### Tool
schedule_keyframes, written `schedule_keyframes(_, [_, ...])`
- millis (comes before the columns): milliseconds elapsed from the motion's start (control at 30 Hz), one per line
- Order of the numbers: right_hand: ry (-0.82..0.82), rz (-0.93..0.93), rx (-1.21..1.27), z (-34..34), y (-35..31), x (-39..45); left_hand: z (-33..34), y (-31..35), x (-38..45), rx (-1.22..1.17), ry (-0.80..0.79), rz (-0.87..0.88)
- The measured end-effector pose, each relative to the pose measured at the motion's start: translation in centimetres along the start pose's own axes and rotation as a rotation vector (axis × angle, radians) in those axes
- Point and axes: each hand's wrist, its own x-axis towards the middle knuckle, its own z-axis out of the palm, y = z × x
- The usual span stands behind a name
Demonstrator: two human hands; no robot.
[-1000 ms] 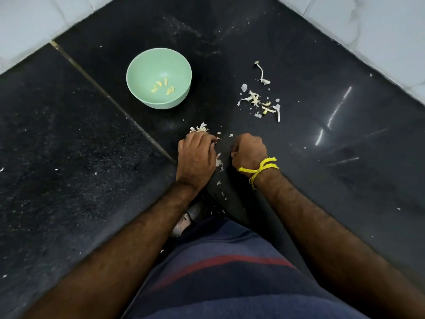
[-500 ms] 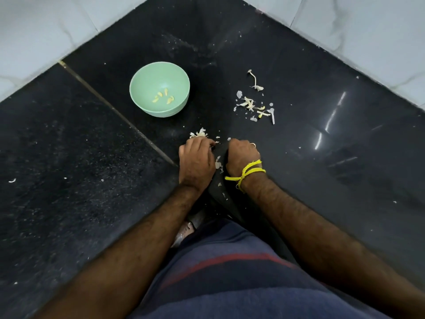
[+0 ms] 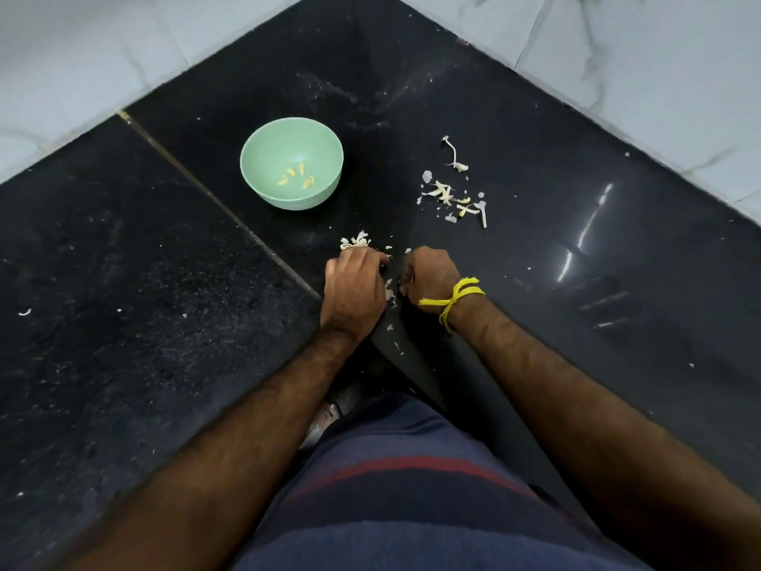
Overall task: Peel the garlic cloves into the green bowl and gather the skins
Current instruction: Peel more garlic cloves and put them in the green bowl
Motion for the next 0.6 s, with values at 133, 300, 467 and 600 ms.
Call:
schedule_keyframes(133, [-0.018, -0.001, -0.111, 0.2, -0.6, 0.5, 0.0, 0.0, 0.1, -0.018, 0.02, 0.002])
schedule_keyframes(300, [0.031, -0.063, -0.263, 1.8, -0.5, 0.3, 0.1, -0.1, 0.1, -0.031, 0.068, 0.004])
schedule_keyframes(467, [0.073, -0.011, -0.319, 1.8, -1.6, -0.5, 0.3, -0.5, 0.1, -0.065, 0.096, 0.004])
schedule_keyframes(600, [0.089, -0.047, -0.387, 1.8, -2.0, -0.8, 0.2, -0.6, 0.1, -0.058, 0.059, 0.018])
